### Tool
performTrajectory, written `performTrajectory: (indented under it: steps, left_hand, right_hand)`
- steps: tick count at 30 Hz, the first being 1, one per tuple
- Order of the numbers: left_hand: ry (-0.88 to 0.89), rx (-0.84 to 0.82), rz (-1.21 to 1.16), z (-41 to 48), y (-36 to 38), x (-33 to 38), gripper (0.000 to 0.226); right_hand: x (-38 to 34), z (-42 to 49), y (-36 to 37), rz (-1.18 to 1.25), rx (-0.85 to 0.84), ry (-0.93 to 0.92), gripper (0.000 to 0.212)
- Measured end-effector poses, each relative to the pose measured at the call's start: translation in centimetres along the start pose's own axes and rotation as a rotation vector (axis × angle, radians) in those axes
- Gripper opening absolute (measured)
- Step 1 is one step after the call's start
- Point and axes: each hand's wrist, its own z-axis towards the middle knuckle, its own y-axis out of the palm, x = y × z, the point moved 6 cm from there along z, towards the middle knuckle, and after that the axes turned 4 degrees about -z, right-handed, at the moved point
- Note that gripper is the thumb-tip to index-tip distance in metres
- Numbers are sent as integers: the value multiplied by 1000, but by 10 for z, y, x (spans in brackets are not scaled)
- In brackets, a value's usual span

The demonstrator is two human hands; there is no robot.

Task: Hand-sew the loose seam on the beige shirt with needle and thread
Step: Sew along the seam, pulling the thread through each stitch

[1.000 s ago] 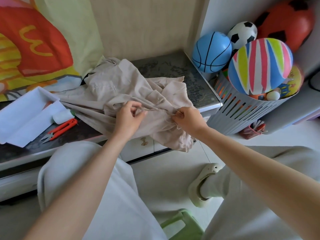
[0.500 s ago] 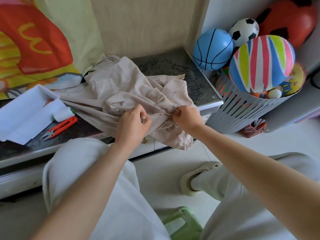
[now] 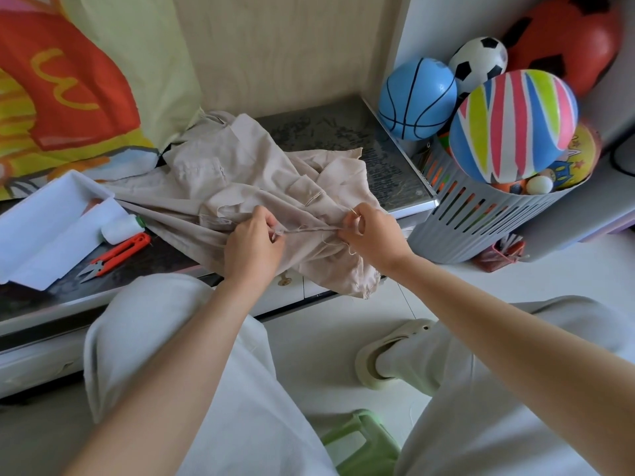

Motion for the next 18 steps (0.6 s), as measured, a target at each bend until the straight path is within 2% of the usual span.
performTrajectory:
  steps: [3,7,10,12,16,18]
  left_hand:
    - [11,4,-19,-2,0,1,10]
    - [68,-18,-57,-4,2,2,8]
    - [106,-40,-96,-7,2,3,14]
    - [101,-61,-84,-9,2,2,12]
    - [78,-85,-124,-11,1,-3,9]
    - [73,-59,-184,-13,-3,-2,17]
  right_hand:
    - [-13,-12,-11,78,81,-107,12]
    - [-36,-13,-6,132,26,-196,9]
    - [-41,-3,13,26,-61,-195,17]
    - [-37,0,27,-70,-115,-179,11]
    - [-26,1,38,-69,-129,-126,7]
    - [-23,-1,39,-62,-132,-90,8]
